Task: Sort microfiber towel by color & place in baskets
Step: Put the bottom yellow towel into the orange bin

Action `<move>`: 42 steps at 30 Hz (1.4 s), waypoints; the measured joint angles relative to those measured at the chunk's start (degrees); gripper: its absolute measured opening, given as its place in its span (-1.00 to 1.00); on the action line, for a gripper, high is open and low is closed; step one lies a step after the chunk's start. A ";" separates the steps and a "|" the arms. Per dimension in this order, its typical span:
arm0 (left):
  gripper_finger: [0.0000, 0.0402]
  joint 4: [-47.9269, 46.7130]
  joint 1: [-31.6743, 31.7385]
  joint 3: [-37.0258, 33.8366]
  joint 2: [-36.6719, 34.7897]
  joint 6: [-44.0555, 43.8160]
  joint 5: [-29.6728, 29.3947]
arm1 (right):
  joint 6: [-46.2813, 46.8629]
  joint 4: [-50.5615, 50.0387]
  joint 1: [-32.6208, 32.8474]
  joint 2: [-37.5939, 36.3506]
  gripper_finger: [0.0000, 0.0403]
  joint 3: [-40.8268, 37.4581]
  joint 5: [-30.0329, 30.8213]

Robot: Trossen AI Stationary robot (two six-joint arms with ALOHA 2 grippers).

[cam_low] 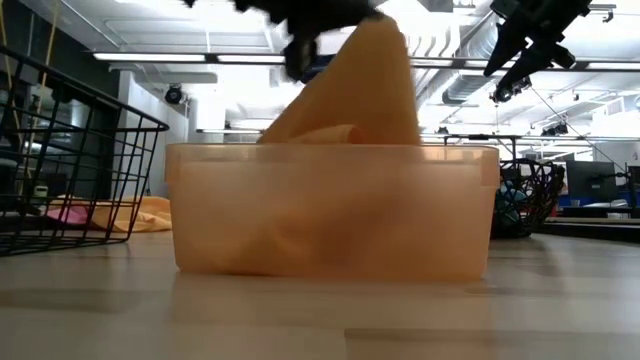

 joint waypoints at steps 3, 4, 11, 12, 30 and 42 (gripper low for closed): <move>-1.00 1.82 -0.64 2.82 1.79 5.63 0.29 | -0.02 0.01 0.00 0.02 0.05 0.00 0.50; -1.00 2.02 -0.75 3.61 2.28 6.77 0.29 | -0.02 0.00 0.00 0.02 0.05 0.00 0.66; -1.00 0.66 -1.86 -0.11 2.08 2.94 -0.03 | 0.13 -0.01 0.00 0.02 0.05 0.00 1.22; -1.00 0.91 -2.09 -1.42 2.05 1.77 -0.23 | 0.15 -0.01 0.00 0.02 0.05 0.00 1.22; -1.00 -4.09 -0.95 -8.12 5.34 -5.28 -1.18 | 0.33 -0.04 0.00 1.81 0.05 0.00 1.14; -0.41 -21.11 0.67 0.72 5.47 5.49 1.78 | -0.04 -0.03 0.00 1.79 0.05 0.00 1.08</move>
